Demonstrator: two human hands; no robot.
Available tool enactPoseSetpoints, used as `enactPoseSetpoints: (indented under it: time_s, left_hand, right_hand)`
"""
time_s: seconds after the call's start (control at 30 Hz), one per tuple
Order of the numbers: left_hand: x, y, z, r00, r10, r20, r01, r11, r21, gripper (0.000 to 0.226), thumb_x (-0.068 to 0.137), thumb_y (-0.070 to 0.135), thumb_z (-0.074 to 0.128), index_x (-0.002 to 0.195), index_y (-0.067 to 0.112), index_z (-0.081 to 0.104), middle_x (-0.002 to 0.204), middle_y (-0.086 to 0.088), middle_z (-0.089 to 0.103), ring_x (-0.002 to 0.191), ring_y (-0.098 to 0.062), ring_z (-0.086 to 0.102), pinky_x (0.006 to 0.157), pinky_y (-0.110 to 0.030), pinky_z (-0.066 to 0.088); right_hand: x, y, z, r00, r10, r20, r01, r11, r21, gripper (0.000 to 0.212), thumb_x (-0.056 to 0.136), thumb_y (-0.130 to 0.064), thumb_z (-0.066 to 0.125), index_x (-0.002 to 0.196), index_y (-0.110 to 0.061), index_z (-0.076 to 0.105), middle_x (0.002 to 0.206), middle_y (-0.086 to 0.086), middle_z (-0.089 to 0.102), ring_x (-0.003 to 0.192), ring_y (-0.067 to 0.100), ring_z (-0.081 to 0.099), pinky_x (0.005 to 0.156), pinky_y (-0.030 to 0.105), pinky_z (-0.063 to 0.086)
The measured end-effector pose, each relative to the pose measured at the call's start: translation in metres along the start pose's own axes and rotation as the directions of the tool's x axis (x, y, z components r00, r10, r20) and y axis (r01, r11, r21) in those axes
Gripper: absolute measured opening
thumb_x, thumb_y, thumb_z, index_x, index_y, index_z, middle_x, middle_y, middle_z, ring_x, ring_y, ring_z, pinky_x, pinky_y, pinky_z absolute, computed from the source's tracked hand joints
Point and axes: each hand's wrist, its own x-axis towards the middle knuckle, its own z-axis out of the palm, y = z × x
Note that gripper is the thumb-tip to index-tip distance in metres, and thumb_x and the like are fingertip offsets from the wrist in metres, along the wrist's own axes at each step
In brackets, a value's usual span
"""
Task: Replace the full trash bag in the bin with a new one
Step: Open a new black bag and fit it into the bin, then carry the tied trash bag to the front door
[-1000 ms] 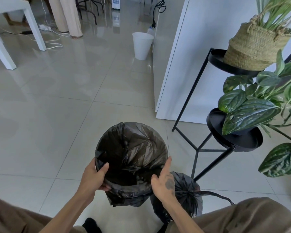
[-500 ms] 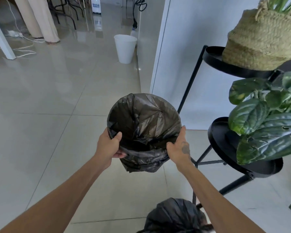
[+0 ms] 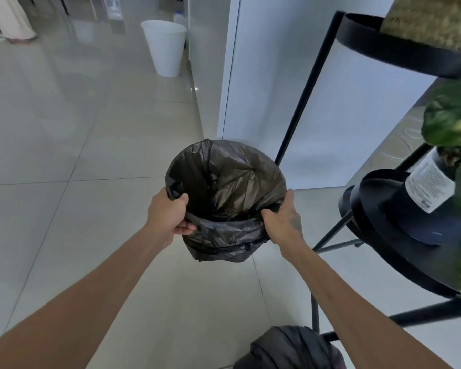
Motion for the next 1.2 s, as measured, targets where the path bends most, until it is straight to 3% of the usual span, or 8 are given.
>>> enactPoseSetpoints:
  time_s: [0.17, 0.27, 0.33, 0.5, 0.63, 0.77, 0.97, 1.2]
  left_hand:
    - [-0.009, 0.006, -0.004, 1.000, 0.004, -0.024, -0.003, 0.999, 0.039, 0.063, 0.088, 0.054, 0.066, 0.135, 0.016, 0.050, 0.085, -0.015, 0.070, 0.043, -0.021, 0.068, 0.047, -0.033, 0.060]
    - [-0.029, 0.005, -0.004, 0.996, -0.013, -0.087, 0.019, 0.998, 0.062, 0.109, 0.070, 0.081, 0.062, 0.156, 0.027, 0.021, 0.095, -0.018, 0.074, 0.058, -0.028, 0.072, 0.055, -0.038, 0.062]
    - [-0.047, -0.001, -0.002, 0.979, -0.027, -0.200, 0.032, 0.999, 0.021, 0.114, 0.066, 0.086, 0.056, 0.156, 0.028, 0.018, 0.116, -0.017, 0.069, 0.056, -0.027, 0.067, 0.051, -0.034, 0.060]
    - [-0.117, -0.035, 0.017, 0.950, -0.013, -0.310, 0.012, 1.000, -0.005, 0.070, 0.082, 0.066, 0.058, 0.128, 0.014, 0.047, 0.122, -0.014, 0.059, 0.054, -0.027, 0.053, 0.047, -0.032, 0.043]
    - [-0.179, -0.056, 0.042, 0.998, 0.059, -0.012, -0.055, 0.982, 0.179, 0.036, 0.088, 0.041, 0.067, 0.100, 0.007, 0.061, 0.097, -0.023, 0.070, 0.043, -0.026, 0.055, 0.047, -0.032, 0.050]
    - [-0.264, -0.076, 0.043, 0.923, 0.035, 0.383, -0.218, 0.869, 0.445, 0.025, 0.090, 0.030, 0.068, 0.102, 0.008, 0.068, 0.072, -0.011, 0.069, 0.050, -0.021, 0.063, 0.048, -0.029, 0.053]
    - [-0.319, -0.088, 0.034, 0.793, 0.105, 0.600, -0.513, 0.645, 0.566, 0.020, 0.088, 0.030, 0.069, 0.096, 0.012, 0.073, 0.103, -0.009, 0.075, 0.099, -0.029, 0.069, 0.090, -0.035, 0.055]
    - [-0.318, -0.102, 0.024, 0.787, 0.075, 0.613, -0.574, 0.455, 0.681, 0.018, 0.087, 0.027, 0.065, 0.101, 0.014, 0.069, 0.115, -0.011, 0.069, 0.108, -0.030, 0.061, 0.083, -0.029, 0.045]
  right_hand:
    - [-0.012, 0.000, -0.014, 1.000, -0.015, 0.026, 0.018, 0.992, -0.126, 0.095, 0.089, -0.072, 0.045, 0.158, -0.030, -0.004, 0.148, 0.017, 0.049, 0.120, 0.040, 0.059, 0.097, 0.054, 0.052]
    - [-0.035, 0.008, -0.027, 0.996, -0.088, -0.020, 0.080, 0.958, -0.274, 0.093, 0.089, -0.077, 0.034, 0.159, -0.025, 0.001, 0.141, 0.021, 0.055, 0.118, 0.041, 0.060, 0.099, 0.052, 0.049]
    - [-0.055, 0.017, -0.038, 0.988, -0.151, -0.032, 0.134, 0.941, -0.312, 0.087, 0.091, -0.074, 0.035, 0.157, -0.022, 0.012, 0.133, 0.024, 0.058, 0.116, 0.042, 0.058, 0.092, 0.051, 0.046]
    - [-0.120, 0.056, -0.086, 0.982, -0.179, 0.053, 0.185, 0.894, -0.409, 0.069, 0.094, -0.064, 0.042, 0.149, -0.023, 0.032, 0.136, 0.021, 0.057, 0.119, 0.044, 0.054, 0.092, 0.054, 0.045]
    - [-0.163, 0.087, -0.124, 0.983, -0.119, 0.140, 0.180, 0.784, -0.594, 0.054, 0.099, -0.052, 0.045, 0.142, -0.021, 0.046, 0.143, 0.012, 0.054, 0.126, 0.036, 0.054, 0.098, 0.043, 0.045]
    - [-0.229, 0.116, -0.166, 0.991, -0.025, 0.129, 0.102, 0.763, -0.638, 0.046, 0.099, -0.044, 0.045, 0.139, -0.022, 0.051, 0.147, 0.011, 0.048, 0.128, 0.033, 0.050, 0.103, 0.040, 0.041]
    - [-0.278, 0.134, -0.198, 0.982, 0.016, 0.189, 0.114, 0.743, -0.659, 0.046, 0.101, -0.038, 0.047, 0.143, -0.018, 0.048, 0.148, 0.011, 0.047, 0.134, 0.031, 0.044, 0.113, 0.043, 0.037]
    - [-0.296, 0.169, -0.197, 0.975, 0.087, 0.203, 0.068, 0.759, -0.648, 0.048, 0.101, -0.031, 0.048, 0.147, -0.018, 0.044, 0.153, 0.010, 0.042, 0.139, 0.031, 0.040, 0.115, 0.045, 0.035]
